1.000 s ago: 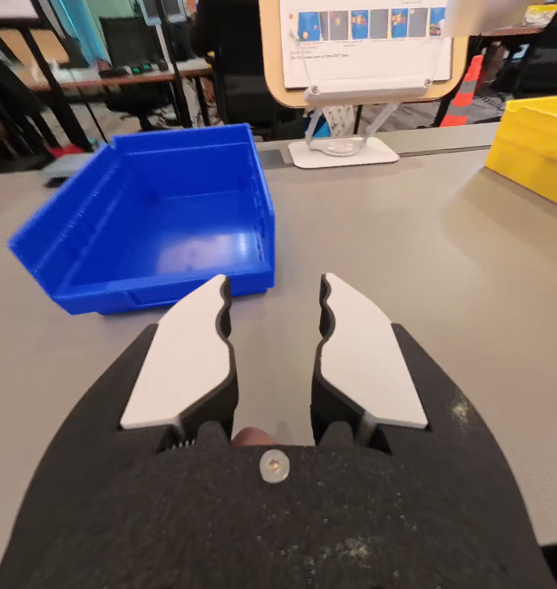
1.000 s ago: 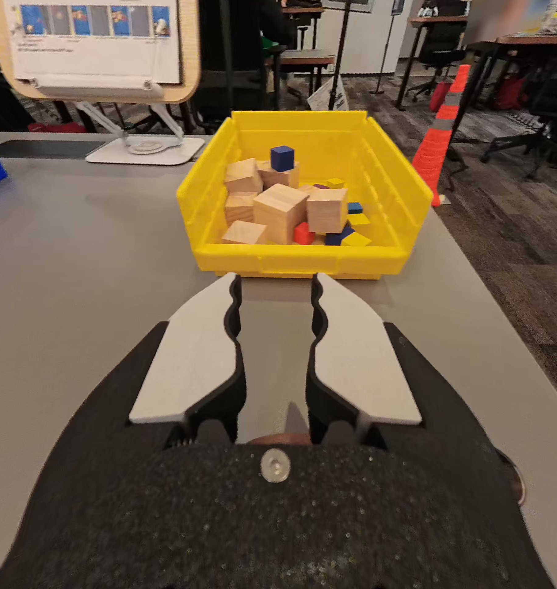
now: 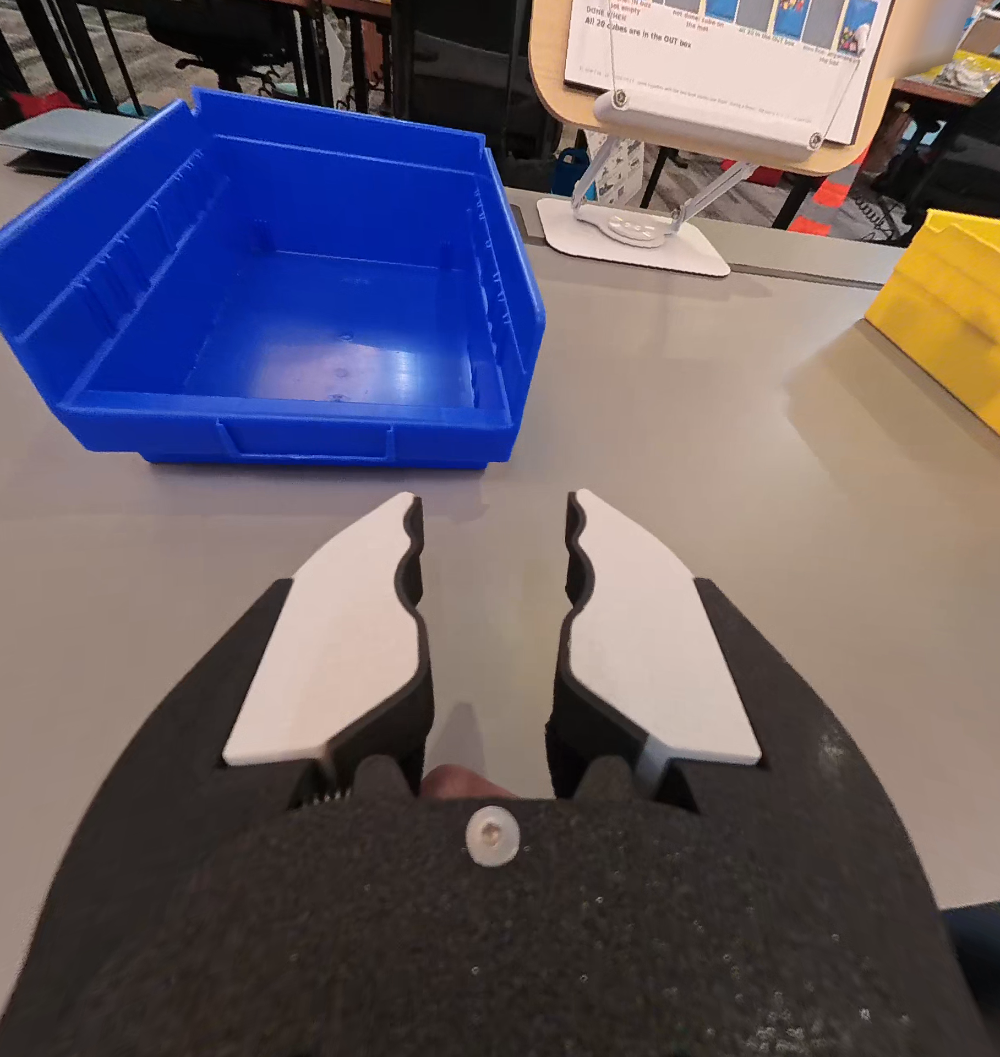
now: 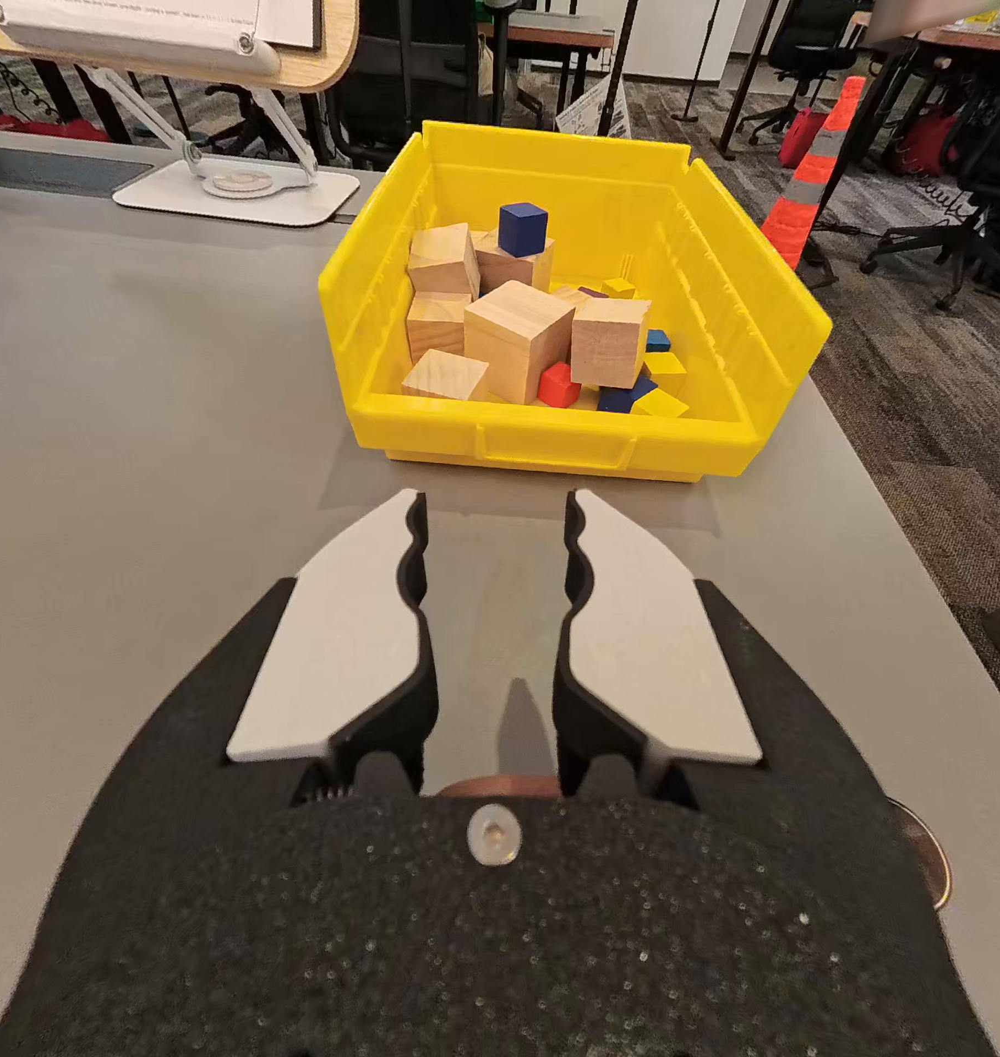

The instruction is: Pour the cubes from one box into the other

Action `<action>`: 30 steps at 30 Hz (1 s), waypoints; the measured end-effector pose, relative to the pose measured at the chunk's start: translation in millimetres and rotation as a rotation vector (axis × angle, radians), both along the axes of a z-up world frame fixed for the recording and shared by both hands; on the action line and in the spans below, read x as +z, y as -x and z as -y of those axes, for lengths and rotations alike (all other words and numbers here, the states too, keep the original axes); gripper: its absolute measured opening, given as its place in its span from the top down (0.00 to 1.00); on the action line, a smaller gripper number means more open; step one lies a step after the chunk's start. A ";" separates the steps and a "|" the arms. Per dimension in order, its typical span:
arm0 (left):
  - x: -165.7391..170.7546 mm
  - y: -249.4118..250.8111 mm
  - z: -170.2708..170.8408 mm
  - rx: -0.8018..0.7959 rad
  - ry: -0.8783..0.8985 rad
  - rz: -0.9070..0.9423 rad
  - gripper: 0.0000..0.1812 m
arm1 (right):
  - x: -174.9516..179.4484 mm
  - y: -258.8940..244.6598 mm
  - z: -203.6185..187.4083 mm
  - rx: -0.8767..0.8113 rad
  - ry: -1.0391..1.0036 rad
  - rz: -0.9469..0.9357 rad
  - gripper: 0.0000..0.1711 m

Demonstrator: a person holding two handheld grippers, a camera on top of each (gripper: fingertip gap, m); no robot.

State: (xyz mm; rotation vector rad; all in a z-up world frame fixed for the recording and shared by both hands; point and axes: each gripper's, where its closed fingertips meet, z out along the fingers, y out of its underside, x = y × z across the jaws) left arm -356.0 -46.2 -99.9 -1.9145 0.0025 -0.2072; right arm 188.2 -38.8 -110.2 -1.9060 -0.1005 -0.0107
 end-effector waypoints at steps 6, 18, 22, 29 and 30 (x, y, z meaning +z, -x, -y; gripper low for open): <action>-5.6 -76.1 -0.8 -0.285 0.093 0.062 0.71 | 18.4 -21.0 -10.7 -0.011 -0.045 0.009 0.74; -18.5 -474.4 -93.3 -0.635 0.186 -0.057 0.64 | 12.5 -115.1 -81.1 -0.192 -0.018 0.028 0.68; -34.0 -483.2 -134.6 -0.465 0.189 -0.113 0.84 | -18.6 -122.6 -82.6 -0.207 0.096 0.057 0.66; -32.3 -447.2 -134.4 -0.319 0.183 -0.163 0.96 | -25.0 -97.6 -97.8 -0.139 0.102 -0.175 0.68; -31.9 -441.3 -132.9 -0.315 0.184 -0.167 0.96 | -19.9 -88.4 -98.3 -0.111 0.086 -0.227 0.77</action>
